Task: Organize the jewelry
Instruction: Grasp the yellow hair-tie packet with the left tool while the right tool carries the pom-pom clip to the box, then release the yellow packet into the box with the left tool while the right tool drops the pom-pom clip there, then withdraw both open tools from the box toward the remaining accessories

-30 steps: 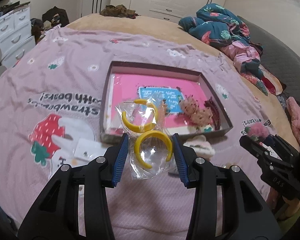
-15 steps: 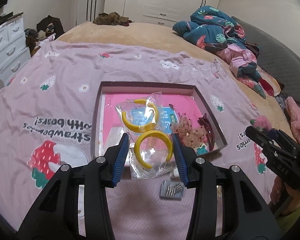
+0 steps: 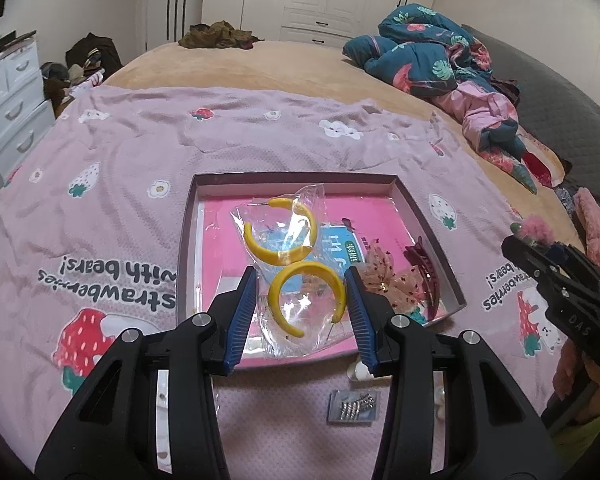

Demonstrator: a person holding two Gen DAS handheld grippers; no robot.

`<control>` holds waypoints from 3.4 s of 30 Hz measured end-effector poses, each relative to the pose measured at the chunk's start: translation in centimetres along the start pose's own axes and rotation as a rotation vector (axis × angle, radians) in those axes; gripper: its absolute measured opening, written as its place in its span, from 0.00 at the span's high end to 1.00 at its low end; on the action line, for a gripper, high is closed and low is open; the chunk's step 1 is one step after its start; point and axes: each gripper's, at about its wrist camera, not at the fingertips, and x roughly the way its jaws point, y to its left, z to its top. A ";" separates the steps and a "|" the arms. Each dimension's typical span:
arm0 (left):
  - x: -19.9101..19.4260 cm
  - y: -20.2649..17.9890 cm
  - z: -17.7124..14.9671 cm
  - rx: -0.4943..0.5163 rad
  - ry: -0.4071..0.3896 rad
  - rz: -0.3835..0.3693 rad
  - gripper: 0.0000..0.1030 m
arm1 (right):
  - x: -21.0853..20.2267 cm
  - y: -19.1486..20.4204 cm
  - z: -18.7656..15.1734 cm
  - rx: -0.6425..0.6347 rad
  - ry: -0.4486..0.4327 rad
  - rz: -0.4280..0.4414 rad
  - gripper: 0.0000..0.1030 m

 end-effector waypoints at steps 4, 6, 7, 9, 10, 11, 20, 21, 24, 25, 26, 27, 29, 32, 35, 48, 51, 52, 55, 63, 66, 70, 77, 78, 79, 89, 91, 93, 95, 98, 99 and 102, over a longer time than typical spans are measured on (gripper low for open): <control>1.0 0.3 0.3 0.003 0.011 0.002 0.65 | 0.7 0.2 0.4 -0.006 0.003 -0.004 0.47; 1.5 0.5 0.3 0.004 0.019 0.005 0.65 | 1.1 0.3 0.6 -0.007 0.007 -0.004 0.47; 1.9 0.7 0.3 0.002 0.024 0.005 0.65 | 1.4 0.3 0.7 -0.007 0.009 -0.006 0.47; 2.4 0.9 0.3 0.003 0.031 0.010 0.65 | 1.9 0.5 0.9 -0.010 0.014 -0.006 0.47; 2.7 1.1 0.3 0.002 0.036 0.011 0.65 | 2.2 0.5 0.9 -0.012 0.016 -0.007 0.47; 3.0 1.2 0.3 0.001 0.040 0.012 0.65 | 2.5 0.6 1.0 -0.015 0.018 -0.008 0.47; 5.3 2.1 -0.4 -0.004 0.084 0.010 0.65 | 5.2 0.8 0.9 -0.024 0.057 -0.017 0.47; 5.6 2.2 -0.6 -0.005 0.089 0.011 0.65 | 5.5 0.9 0.9 -0.025 0.061 -0.015 0.47; 6.3 2.4 -0.9 -0.010 0.104 0.009 0.65 | 6.6 1.0 0.6 -0.029 0.081 -0.008 0.47; 6.4 2.5 -1.0 -0.011 0.109 0.008 0.65 | 7.1 1.0 0.5 -0.027 0.091 -0.004 0.47; 6.6 2.5 -1.1 -0.013 0.112 0.007 0.65 | 7.5 1.1 0.3 -0.025 0.101 -0.002 0.47; 6.7 2.6 -1.2 -0.013 0.113 0.006 0.64 | 8.1 1.2 0.1 -0.025 0.114 -0.002 0.47; 6.9 2.7 -1.3 -0.014 0.117 0.005 0.64 | 8.9 1.4 -0.3 -0.025 0.131 -0.001 0.47; 7.1 3.1 -1.5 -0.022 0.122 0.000 0.64 | 10.0 1.7 -0.9 -0.025 0.160 0.003 0.47; 7.1 3.4 -1.6 -0.028 0.124 -0.003 0.64 | 10.8 2.0 -1.5 -0.026 0.184 0.006 0.47; 3.9 3.7 -1.9 -0.054 0.084 -0.006 0.58 | 10.2 2.5 -3.0 -0.008 0.218 0.021 0.40; 3.1 3.6 -2.0 -0.059 0.073 -0.003 0.57 | 9.2 2.3 -2.8 -0.002 0.199 0.020 0.37; 2.8 3.6 -2.0 -0.060 0.069 -0.004 0.56 | 8.6 2.2 -2.6 -0.001 0.188 0.018 0.35; 1.7 3.5 -2.1 -0.066 0.051 -0.003 0.52 | 7.1 1.9 -2.2 0.004 0.154 0.009 0.31; -1.3 3.7 -1.8 -0.085 -0.007 0.005 0.40 | 2.8 0.8 -1.1 0.020 0.069 -0.005 0.23; -2.5 3.9 -1.5 -0.092 -0.033 0.010 0.32 | 1.3 0.6 -0.8 0.023 0.041 -0.007 0.21; -4.1 4.3 -1.3 -0.111 -0.065 0.012 0.24 | -0.5 0.6 -0.3 0.021 0.005 -0.005 0.18; -7.0 4.9 -0.9 -0.135 -0.125 0.018 0.14 | -3.0 0.9 0.1 0.013 -0.038 0.002 0.16; -7.3 4.9 -0.9 -0.136 -0.130 0.017 0.13 | -3.2 1.0 0.0 0.012 -0.041 0.004 0.16; -7.6 4.9 -0.9 -0.138 -0.135 0.016 0.13 | -3.5 1.0 0.0 0.011 -0.045 0.007 0.16; -9.2 4.2 -1.7 -0.127 -0.159 0.014 0.11 | -5.6 1.7 -0.5 -0.005 -0.062 0.024 0.15; -9.4 4.0 -2.1 -0.122 -0.161 0.011 0.10 | -5.9 1.8 -0.9 -0.007 -0.063 0.026 0.15; -9.6 3.8 -2.6 -0.119 -0.162 0.007 0.10 | -6.3 2.0 -1.2 -0.009 -0.063 0.026 0.14; -9.7 3.6 -3.0 -0.114 -0.159 0.002 0.09 | -6.6 2.1 -1.7 -0.010 -0.062 0.022 0.11; -9.7 3.2 -3.9 -0.105 -0.153 -0.005 0.09 | -6.9 2.1 -2.5 -0.005 -0.058 0.012 0.08; -9.7 3.1 -4.2 -0.102 -0.149 -0.006 0.09 | -6.9 2.1 -2.7 -0.005 -0.054 0.011 0.08; -9.5 2.7 -5.0 -0.088 -0.138 -0.007 0.09 | -7.1 2.2 -3.6 -0.007 -0.042 0.005 0.07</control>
